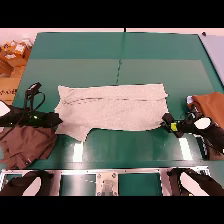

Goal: Fold the shirts.

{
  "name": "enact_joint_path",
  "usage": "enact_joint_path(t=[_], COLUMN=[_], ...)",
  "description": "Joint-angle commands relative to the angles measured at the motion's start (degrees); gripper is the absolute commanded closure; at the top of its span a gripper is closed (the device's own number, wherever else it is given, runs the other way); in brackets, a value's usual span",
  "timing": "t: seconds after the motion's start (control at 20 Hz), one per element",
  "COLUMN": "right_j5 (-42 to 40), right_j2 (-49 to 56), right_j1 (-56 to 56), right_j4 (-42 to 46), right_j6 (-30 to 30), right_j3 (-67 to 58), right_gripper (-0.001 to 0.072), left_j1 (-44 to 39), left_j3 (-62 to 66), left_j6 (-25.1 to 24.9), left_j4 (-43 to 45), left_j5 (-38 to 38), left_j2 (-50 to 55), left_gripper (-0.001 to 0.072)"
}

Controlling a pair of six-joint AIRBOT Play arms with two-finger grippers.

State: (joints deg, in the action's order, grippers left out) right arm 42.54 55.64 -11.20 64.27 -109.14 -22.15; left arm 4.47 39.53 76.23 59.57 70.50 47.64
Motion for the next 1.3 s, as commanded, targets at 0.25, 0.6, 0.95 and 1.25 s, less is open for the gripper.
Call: enact_joint_path(t=[0.25, 0.6, 0.95, 1.25], right_j5=[24.0, 15.0, 5.2, -3.6], right_j2=[-20.4, -15.3, 9.7, 30.4], right_j1=[-2.3, -2.1, -0.1, 2.8], right_j4=[16.9, 10.5, 1.2, -4.5], right_j6=[-4.7, -1.7, 5.2, 7.7], right_j3=[-2.2, -8.8, -26.3, -35.4], right_gripper=[0.0702, 0.0702, 0.0701, 0.0674], left_j1=[0.1, 0.1, 0.1, 0.1], left_j3=[0.8, 9.7, 24.1, 26.5], left_j6=[2.4, 0.8, -1.2, -6.2], left_j4=[7.3, 0.0, -1.8, -10.1], left_j5=[13.6, 0.6, -6.1, -13.1], left_j2=[-0.2, 4.5, 23.0, 38.3], left_gripper=[0.069, 0.0691, 0.069, 0.0638])
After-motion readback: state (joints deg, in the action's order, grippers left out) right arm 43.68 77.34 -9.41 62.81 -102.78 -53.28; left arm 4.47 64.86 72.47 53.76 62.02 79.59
